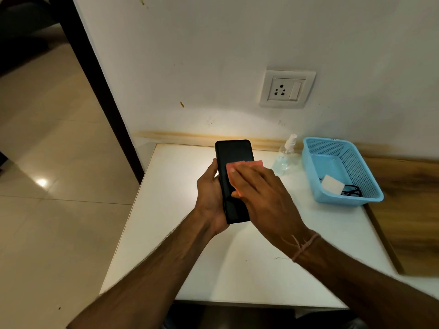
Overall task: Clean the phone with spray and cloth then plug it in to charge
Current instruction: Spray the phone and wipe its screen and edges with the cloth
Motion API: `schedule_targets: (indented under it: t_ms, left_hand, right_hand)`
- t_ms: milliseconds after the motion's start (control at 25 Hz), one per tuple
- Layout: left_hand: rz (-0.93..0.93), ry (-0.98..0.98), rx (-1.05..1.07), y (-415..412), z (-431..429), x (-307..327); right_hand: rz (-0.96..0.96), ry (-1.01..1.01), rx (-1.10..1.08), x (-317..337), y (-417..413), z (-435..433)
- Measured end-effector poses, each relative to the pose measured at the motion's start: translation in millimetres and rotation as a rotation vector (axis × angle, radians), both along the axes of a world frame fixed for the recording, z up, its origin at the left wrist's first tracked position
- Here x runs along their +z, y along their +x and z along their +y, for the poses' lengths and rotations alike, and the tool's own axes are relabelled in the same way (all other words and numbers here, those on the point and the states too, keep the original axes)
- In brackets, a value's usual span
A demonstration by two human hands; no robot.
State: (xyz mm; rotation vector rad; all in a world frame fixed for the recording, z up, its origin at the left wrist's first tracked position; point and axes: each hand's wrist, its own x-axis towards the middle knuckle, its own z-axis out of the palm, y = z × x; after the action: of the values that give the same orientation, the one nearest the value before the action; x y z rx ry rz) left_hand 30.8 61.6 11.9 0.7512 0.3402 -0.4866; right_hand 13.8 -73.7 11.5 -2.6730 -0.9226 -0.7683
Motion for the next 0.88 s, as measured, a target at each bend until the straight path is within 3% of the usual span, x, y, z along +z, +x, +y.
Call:
schedule_targets:
  t_ms: [120,320,520,880]
  left_hand:
    - [0.011,-0.021,0.017,-0.9,0.7,2.6]
    - [0.029,0.042,0.03,1.0,2.2,0.8]
    - [0.051,0.043,0.037,-1.9,-0.8,1.0]
    - [0.019,0.025,0.007,-1.9,0.2,-1.3]
  right_hand:
    - [0.023,0.118,-0.048,10.9,7.7,17.4]
    - [0.008,-0.014,0.011,-12.5,-18.5,5.2]
    - [0.094,0.084,-0.096,7.8,-1.3,22.2]
    - [0.059,0.093,-0.098,-2.8,-15.3,8.9]
